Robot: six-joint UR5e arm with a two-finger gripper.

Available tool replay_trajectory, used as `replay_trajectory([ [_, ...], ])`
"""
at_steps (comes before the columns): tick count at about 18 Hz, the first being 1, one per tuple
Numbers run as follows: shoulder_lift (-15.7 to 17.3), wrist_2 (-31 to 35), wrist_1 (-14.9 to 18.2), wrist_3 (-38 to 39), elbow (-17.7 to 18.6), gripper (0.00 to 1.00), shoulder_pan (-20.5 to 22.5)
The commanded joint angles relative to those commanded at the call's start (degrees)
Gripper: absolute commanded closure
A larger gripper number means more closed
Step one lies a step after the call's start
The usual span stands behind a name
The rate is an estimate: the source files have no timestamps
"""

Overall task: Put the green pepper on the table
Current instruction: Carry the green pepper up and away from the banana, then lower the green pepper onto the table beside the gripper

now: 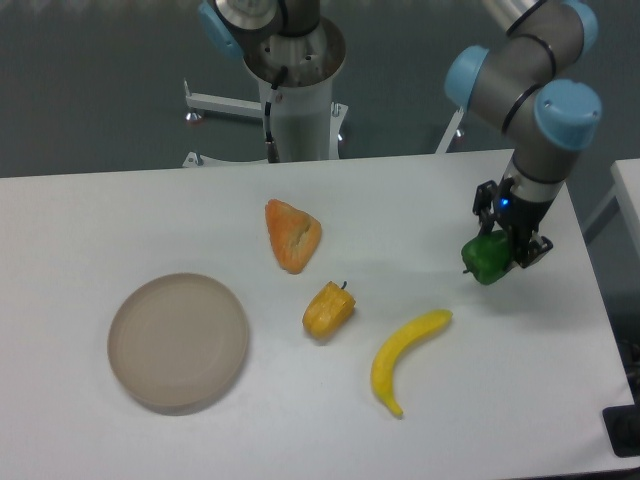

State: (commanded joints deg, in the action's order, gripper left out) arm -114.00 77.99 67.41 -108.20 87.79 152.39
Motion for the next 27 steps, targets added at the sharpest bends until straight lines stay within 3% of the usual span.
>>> replay_trajectory([
  [3, 0.8, -1.3, 0.0, 0.2, 3.3, 0.63, 1.1],
  [8, 1.8, -0.6, 0.2, 4.2, 4.8, 0.63, 1.6],
  [14, 1.9, 6.3, 0.1, 4.8, 4.8, 0.63, -0.6],
  [27, -0.3, 5.9, -0.3, 6.9, 5.0, 0.62, -1.5],
])
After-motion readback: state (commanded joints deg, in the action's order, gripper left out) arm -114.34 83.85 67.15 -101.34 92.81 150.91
